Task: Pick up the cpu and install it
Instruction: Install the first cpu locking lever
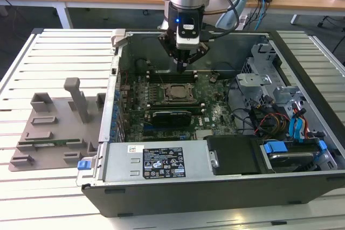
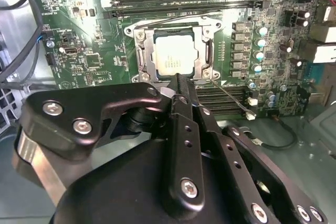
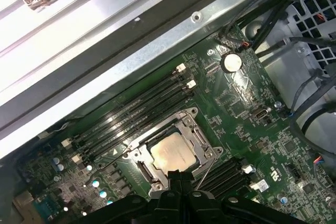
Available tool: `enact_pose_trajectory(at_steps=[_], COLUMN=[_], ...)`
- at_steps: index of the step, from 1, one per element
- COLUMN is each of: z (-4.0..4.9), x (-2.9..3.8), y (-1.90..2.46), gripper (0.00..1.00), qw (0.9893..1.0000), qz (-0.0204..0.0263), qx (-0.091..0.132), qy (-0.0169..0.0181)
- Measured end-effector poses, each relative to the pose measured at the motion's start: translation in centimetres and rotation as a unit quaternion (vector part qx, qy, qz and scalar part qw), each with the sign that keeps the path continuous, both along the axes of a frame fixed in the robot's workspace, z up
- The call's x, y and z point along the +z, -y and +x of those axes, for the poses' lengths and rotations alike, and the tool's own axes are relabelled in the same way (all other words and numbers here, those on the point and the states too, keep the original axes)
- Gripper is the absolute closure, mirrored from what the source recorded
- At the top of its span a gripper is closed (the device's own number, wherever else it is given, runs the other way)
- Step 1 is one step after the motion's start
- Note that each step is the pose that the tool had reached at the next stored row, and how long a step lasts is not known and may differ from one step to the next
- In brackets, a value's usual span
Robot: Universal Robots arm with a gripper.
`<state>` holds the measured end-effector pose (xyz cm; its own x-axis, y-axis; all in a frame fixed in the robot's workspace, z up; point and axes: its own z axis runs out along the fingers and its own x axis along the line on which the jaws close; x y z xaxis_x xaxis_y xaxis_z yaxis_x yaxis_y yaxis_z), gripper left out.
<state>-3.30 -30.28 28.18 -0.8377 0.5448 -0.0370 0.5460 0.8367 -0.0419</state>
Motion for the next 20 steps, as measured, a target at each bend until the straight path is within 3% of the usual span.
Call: enact_pose_trajectory(at_steps=[9,20], z=[0.00,0.00], x=[0.00,0.00], y=[0.00,0.00], gripper=[0.89,0.89], qw=[0.9995,0.9978], qz=[0.0000,-0.0002], qx=[0.031,0.066], qy=[0.0000,0.0000])
